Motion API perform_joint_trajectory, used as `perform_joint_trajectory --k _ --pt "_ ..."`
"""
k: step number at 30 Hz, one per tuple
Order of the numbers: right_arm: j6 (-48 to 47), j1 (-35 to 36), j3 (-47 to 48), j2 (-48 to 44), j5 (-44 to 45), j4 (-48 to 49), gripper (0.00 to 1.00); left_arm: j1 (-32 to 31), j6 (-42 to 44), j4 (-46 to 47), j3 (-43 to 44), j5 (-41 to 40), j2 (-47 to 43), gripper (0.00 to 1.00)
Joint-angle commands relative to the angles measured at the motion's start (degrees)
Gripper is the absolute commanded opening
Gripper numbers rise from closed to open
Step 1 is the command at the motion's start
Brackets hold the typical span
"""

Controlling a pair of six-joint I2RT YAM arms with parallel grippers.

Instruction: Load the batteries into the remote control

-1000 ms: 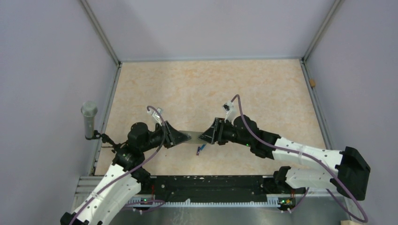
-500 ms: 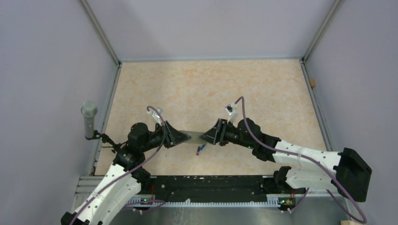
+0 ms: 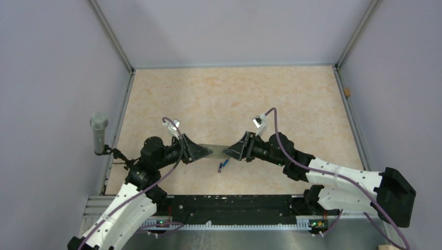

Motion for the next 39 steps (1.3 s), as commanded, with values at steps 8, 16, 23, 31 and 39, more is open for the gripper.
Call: perform_joint_trajectory --k 8,16,23,31,39 --pt "1.8 0.8 1.2 -2.0 -5.1 9.3 0.51 -0.6 1.6 3.1 1.5 2.2 2.3 0.00" --pt "1.6 0.8 1.3 -2.6 -4.8 8.9 0.50 -0.6 3.8 -0.8 2.2 -1.0 1.9 0.00" --pt "1.3 0.8 1.3 -3.2 -4.4 8.6 0.50 -0.6 4.4 -2.2 2.4 -1.9 2.2 0.00" --pt "0.1 0.9 1.8 -2.9 -2.6 4.5 0.50 -0.6 4.1 -1.9 2.7 -2.3 1.8 0.00" --pt "-1.1 0.8 2.2 -2.8 1.5 -1.6 0.50 -0.6 4.6 -2.2 2.6 -4.9 2.6 0.00"
